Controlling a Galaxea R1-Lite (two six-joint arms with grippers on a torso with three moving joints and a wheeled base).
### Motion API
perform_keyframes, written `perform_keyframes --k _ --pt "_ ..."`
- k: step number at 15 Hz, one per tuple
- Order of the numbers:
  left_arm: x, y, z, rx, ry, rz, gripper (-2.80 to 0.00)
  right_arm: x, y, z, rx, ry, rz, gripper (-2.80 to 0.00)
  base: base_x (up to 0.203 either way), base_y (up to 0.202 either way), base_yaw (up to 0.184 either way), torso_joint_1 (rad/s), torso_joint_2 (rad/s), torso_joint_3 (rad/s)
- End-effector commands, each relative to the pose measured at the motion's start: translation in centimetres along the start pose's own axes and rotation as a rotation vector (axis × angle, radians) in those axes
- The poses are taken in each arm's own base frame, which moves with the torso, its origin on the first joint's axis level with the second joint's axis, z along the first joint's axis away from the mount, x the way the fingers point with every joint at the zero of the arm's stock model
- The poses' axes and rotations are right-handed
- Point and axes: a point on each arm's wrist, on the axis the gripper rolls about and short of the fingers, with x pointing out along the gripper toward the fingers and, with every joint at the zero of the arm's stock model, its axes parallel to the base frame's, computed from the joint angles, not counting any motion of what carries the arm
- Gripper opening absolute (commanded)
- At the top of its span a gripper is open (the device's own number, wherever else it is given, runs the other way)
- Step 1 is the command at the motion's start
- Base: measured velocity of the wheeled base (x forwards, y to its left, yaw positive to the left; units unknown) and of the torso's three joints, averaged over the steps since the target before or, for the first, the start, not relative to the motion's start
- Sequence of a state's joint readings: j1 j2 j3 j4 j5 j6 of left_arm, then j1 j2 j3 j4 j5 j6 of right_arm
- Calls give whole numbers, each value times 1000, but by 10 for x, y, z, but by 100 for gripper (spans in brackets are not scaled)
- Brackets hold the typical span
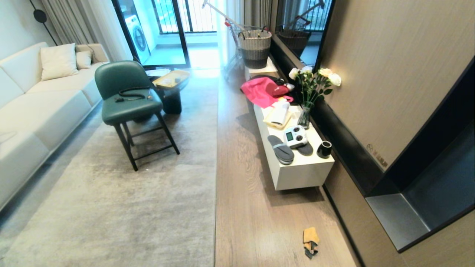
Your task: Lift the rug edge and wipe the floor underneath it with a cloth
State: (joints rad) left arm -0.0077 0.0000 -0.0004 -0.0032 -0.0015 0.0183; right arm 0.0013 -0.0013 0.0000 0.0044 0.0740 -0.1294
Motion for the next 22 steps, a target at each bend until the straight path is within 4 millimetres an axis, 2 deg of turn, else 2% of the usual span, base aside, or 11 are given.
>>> perform_keyframes --k 1,22 --pt "0 0 0 0 1 0 -280 0 0 0 -1 1 2 -280 0 0 0 0 0 0" --pt "0 0 0 0 1 0 -280 0 0 0 1 0 0 -280 0 0 0 0 0 0"
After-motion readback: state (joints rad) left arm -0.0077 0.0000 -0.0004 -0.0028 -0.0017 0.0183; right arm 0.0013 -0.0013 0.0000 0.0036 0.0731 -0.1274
